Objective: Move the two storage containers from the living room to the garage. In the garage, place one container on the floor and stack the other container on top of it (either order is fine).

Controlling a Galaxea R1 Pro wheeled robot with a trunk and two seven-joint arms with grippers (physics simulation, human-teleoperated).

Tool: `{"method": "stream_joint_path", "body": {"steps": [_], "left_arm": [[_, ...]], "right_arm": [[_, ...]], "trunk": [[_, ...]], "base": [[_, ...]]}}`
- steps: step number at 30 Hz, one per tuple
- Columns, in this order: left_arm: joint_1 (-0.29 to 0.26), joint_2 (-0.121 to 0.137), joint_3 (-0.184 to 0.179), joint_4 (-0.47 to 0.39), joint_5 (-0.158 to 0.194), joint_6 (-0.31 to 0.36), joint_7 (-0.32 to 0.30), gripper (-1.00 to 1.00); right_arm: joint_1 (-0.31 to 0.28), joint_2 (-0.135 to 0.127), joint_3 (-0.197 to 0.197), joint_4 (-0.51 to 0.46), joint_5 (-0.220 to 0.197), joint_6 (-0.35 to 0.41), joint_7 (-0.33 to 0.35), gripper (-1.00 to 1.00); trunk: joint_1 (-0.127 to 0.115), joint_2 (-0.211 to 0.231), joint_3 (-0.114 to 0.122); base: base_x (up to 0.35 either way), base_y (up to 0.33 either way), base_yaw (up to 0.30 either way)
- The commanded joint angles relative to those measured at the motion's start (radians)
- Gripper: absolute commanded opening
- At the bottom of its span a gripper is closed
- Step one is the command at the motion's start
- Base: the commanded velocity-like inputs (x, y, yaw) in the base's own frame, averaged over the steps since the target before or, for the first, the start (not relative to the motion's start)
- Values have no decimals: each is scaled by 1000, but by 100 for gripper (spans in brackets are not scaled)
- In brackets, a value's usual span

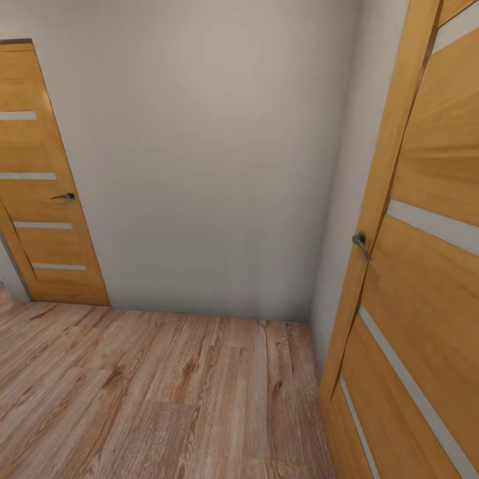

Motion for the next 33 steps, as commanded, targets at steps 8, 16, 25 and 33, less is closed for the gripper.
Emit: {"method": "stream_joint_path", "body": {"steps": [8,16,25,33], "left_arm": [[0,-1,2,1,10,-2,0,100],[0,-1,1,1,11,-1,0,100],[0,-2,1,1,10,-1,0,100],[0,-2,1,1,10,-1,0,100]], "right_arm": [[-1,-2,5,3,-3,-6,5,100],[-1,-3,5,3,-4,-7,9,100],[-1,-1,5,2,-5,-8,-2,100],[-1,1,4,3,-10,-9,-6,100]], "trunk": [[0,-1,-1],[0,-1,-1],[0,-1,-1],[0,-1,-1]], "base": [[19,0,0],[255,0,0],[317,0,0],[322,0,0]]}}
